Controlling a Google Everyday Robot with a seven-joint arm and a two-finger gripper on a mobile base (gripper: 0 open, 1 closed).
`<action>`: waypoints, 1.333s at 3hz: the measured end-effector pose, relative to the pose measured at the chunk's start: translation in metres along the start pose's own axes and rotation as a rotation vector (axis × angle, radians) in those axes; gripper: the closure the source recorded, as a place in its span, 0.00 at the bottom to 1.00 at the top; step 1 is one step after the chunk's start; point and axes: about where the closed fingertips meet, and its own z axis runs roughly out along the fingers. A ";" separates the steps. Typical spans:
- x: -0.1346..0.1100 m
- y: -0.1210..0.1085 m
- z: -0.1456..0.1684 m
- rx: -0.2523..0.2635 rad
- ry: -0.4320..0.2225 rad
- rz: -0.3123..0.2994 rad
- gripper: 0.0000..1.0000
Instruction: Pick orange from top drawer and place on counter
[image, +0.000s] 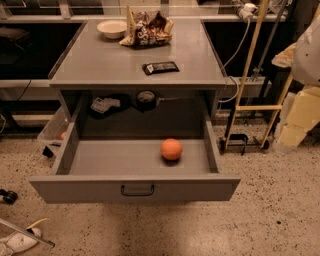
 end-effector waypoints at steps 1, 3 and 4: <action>0.000 0.000 0.000 0.000 0.000 0.000 0.00; -0.011 -0.039 0.072 -0.038 -0.224 0.029 0.00; -0.040 -0.078 0.144 -0.071 -0.375 0.075 0.00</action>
Offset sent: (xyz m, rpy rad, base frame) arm 0.0411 -0.0027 -0.0367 0.1832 -0.0122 0.0324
